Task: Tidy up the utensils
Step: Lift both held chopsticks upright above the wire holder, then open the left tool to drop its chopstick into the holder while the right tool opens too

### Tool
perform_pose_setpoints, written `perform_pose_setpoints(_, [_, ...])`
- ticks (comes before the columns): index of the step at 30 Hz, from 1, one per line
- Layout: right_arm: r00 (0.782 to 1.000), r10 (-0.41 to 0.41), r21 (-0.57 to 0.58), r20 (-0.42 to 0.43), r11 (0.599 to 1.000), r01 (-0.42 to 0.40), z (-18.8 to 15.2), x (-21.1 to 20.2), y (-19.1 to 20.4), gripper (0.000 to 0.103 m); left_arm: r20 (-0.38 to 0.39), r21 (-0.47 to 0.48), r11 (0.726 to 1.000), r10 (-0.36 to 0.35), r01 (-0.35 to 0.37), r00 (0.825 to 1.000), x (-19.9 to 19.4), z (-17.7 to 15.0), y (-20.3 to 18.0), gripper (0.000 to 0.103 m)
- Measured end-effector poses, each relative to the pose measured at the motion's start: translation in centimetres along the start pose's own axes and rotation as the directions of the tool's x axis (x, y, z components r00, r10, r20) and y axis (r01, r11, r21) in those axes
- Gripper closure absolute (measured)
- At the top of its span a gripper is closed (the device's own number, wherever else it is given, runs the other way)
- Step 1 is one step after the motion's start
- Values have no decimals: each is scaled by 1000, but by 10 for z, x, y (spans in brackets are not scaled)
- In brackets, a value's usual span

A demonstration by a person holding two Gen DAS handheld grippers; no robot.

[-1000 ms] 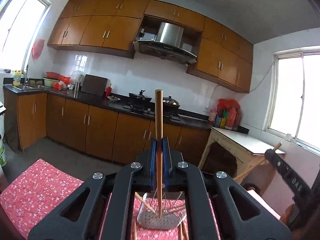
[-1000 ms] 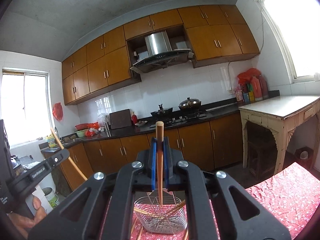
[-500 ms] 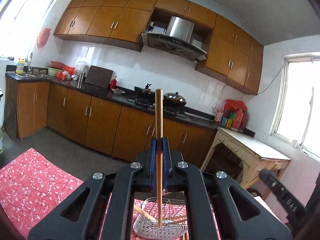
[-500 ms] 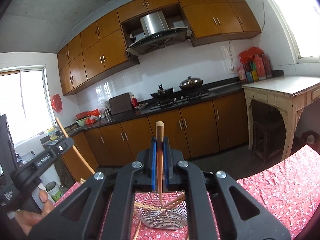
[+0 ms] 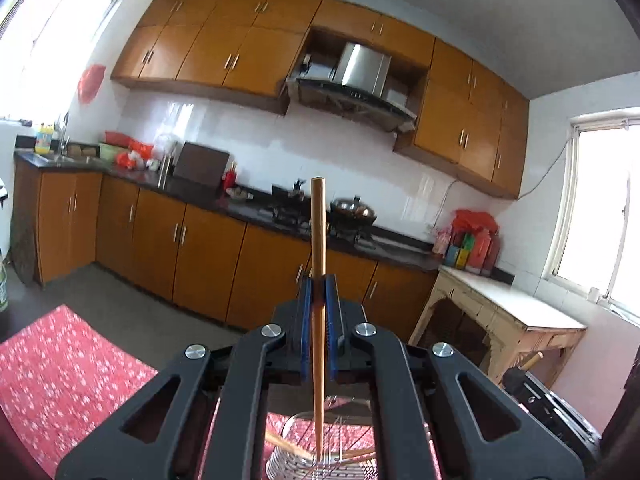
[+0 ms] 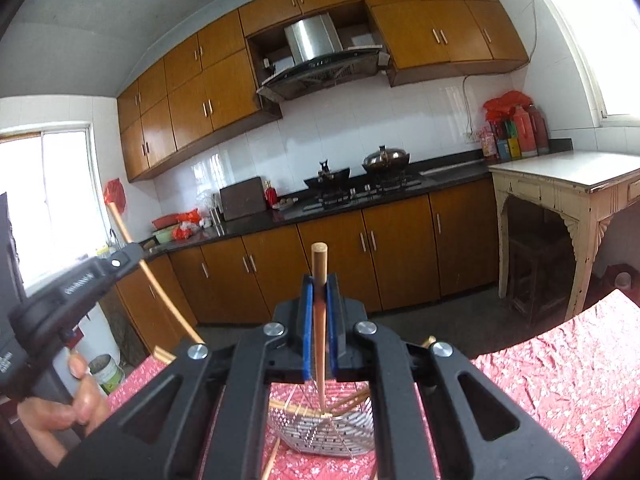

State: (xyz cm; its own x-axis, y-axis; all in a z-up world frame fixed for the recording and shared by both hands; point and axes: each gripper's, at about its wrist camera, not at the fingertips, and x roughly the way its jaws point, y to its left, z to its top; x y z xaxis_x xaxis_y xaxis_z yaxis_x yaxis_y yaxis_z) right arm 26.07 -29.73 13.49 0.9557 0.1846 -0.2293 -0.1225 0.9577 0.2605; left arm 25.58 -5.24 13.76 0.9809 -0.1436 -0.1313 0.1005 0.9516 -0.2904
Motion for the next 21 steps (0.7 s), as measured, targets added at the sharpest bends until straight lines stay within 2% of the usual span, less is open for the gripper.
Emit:
perform_pose_setpoints(7, [997, 4, 55, -75, 998, 1, -20, 16, -11, 95, -110, 23, 999, 28, -26, 994, 18, -23, 11, 96])
perform_pose_setpoints(17, [989, -26, 80, -145, 996, 38, -35, 31, -20, 93, -218, 58, 998, 51, -39, 975, 29, -38, 15, 96])
perform_pose_setpoints(20, [989, -42, 86, -145, 995, 55, -34, 26, -23, 91, -232, 53, 998, 46, -35, 972, 26, -36, 19, 90])
perform_pose_setpoints(21, [989, -48, 86, -143, 994, 61, -33, 24, -24, 88, -230, 52, 998, 41, -30, 972, 24, -35, 20, 83])
